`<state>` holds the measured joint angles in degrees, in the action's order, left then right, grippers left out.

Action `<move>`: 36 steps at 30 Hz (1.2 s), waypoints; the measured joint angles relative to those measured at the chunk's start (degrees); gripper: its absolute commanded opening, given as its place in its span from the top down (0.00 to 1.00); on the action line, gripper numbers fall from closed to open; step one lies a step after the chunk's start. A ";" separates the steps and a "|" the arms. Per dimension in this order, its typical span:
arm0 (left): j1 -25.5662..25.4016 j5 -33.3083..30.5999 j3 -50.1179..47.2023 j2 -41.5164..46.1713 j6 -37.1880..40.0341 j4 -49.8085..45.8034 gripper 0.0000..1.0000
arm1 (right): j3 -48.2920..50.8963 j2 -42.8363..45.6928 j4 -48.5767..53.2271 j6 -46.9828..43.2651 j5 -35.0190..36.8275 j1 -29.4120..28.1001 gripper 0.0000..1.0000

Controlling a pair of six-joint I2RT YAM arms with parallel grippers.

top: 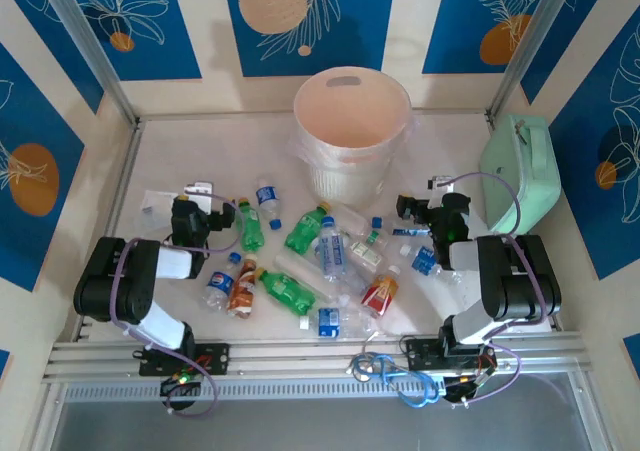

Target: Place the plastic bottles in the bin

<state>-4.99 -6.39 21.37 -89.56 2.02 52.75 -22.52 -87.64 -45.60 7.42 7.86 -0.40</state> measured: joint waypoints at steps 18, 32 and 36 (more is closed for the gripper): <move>0.00 0.00 0.00 0.00 0.02 -0.02 0.00 | 0.00 0.00 -0.02 0.00 -0.42 0.00 0.01; -0.07 -0.85 0.17 0.50 -0.04 -1.27 0.00 | -1.09 1.62 4.57 0.55 3.85 -1.09 0.01; -0.15 -7.08 5.75 9.49 -2.14 -17.90 0.00 | -16.46 13.00 35.98 10.93 11.50 -1.38 0.01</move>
<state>-5.15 -13.47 27.11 -80.07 -0.12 34.85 -38.98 -74.63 -9.63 18.35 19.35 -1.78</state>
